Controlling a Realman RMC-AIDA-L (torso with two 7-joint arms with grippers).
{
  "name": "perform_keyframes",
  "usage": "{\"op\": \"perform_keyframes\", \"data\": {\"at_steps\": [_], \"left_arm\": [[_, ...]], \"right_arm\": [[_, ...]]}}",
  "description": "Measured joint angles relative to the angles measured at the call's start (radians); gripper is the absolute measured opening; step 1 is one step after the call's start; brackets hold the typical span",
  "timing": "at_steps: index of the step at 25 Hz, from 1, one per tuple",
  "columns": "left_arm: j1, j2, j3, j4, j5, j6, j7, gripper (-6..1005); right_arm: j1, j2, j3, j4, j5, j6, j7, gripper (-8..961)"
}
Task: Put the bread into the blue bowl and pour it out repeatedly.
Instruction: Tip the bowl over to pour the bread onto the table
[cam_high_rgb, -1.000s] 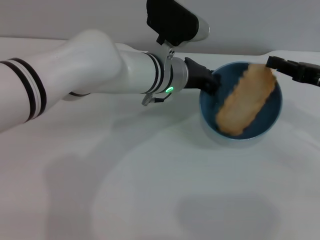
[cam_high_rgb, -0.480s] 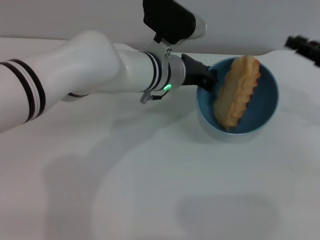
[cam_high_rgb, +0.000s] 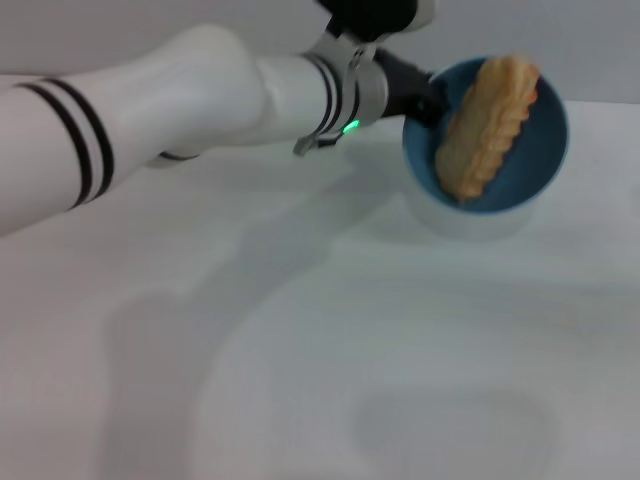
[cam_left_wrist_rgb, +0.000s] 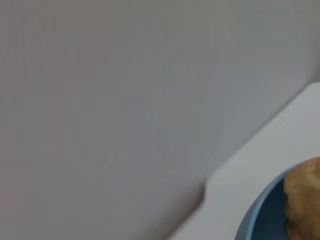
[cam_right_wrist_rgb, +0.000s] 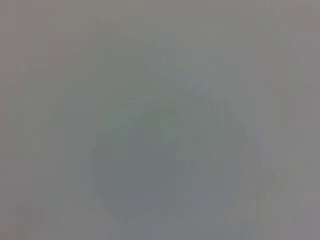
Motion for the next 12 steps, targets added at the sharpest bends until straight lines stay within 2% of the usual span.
{"op": "perform_keyframes", "data": {"at_steps": [5,12], "left_arm": [[-0.065,-0.005,0.039,-0.016,0.002,-0.056,0.086,-1],[-0.097,-0.005,0.062,-0.018,0.001,-0.103,0.152,-1]], "right_arm": [[-0.041,0.002,0.159,0.180,0.001,0.059,-0.224,397],[-0.110,0.004,0.297,0.272,0.001,0.091,-0.320,403]]}}
